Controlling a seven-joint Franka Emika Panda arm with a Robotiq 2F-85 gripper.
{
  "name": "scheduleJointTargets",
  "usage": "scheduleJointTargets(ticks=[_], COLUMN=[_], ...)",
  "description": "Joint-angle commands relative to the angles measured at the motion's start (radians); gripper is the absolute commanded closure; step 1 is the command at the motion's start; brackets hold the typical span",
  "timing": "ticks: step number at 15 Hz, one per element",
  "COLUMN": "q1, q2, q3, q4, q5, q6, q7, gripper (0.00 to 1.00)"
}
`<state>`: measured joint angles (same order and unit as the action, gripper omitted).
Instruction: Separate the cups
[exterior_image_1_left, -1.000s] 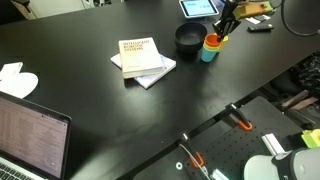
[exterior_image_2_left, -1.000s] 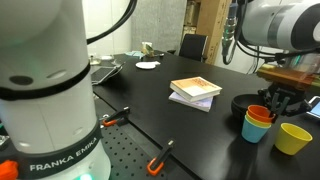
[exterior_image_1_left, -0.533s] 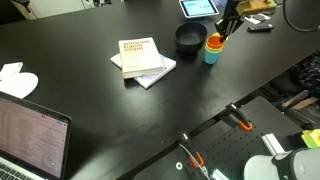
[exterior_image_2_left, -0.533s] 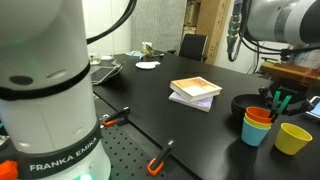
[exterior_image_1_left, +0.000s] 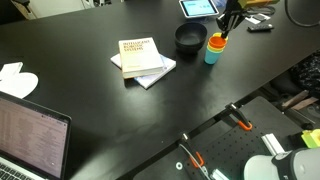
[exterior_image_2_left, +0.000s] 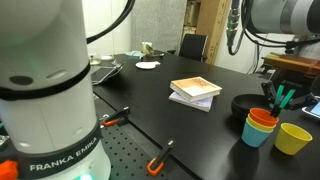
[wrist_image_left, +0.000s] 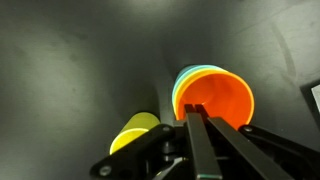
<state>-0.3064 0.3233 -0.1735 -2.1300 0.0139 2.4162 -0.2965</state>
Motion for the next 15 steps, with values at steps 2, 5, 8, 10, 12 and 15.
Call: scheduleJointTargets(ticks=[2, 5, 8, 10, 12, 15], q1=[0.007, 0.007, 0.008, 0.009, 0.008, 0.004], q2=[-0.004, -0.006, 0.005, 0.018, 0.032, 0.047], q3=[-0.005, -0.006, -0.007, -0.009, -0.007, -0.006], q4=[0.004, 0.0, 0.004, 0.009, 0.014, 0.014], q5=[-0.012, -0.013, -0.017, -0.021, -0.018, -0.015], q6=[-0.022, 0.003, 0.017, 0.026, 0.035, 0.054], q7=[0.01, 0.01, 0.012, 0.018, 0.016, 0.015], gripper=[0.66, 0.57, 0.34, 0.19, 0.04, 0.08])
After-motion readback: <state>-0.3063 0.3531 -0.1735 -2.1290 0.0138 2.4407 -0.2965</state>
